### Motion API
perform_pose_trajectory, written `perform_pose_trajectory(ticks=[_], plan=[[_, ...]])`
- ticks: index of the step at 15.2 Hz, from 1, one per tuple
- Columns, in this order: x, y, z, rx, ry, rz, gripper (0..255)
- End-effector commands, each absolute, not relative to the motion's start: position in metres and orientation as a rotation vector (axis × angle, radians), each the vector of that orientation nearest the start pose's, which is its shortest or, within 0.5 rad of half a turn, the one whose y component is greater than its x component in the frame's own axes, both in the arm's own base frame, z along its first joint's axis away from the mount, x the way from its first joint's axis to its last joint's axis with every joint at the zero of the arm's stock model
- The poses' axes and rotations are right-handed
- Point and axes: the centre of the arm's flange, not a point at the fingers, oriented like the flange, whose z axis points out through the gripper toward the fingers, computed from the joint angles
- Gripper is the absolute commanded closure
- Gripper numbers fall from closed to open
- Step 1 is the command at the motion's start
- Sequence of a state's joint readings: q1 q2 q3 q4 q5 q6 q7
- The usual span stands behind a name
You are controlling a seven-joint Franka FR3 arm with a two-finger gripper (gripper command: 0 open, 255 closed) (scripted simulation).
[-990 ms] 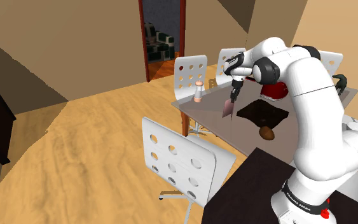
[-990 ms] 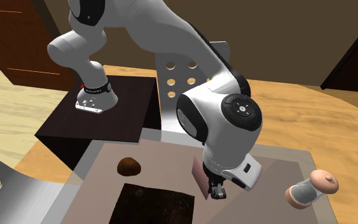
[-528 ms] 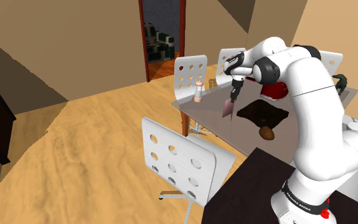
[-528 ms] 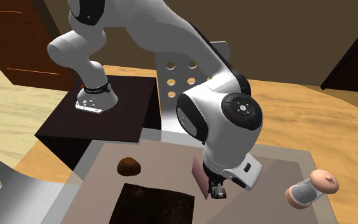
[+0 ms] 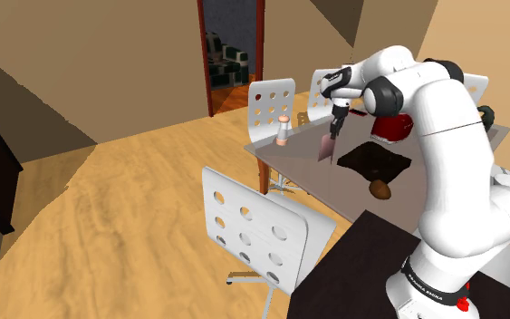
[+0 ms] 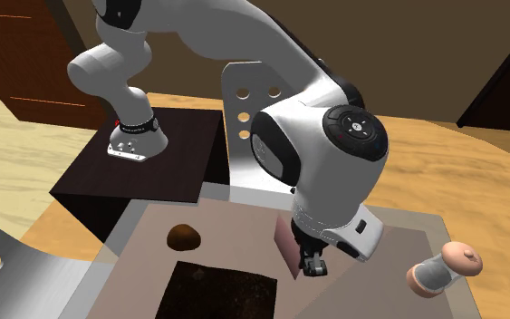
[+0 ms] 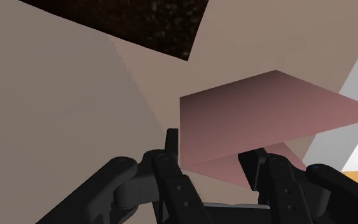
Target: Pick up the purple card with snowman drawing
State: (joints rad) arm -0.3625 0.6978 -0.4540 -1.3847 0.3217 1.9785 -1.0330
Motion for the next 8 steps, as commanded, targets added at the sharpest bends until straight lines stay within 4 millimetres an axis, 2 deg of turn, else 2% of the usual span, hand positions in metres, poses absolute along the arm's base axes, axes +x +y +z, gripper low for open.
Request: perform_pose_trajectory(ticks=[1,6,8], plan=[[0.554,-0.46,0.336,-3.101,-0.267,0.024,255],[0.554,-0.46,0.362,-3.101,-0.267,0.024,255],[0.554,-0.46,0.363,-3.101,-0.267,0.024,255]])
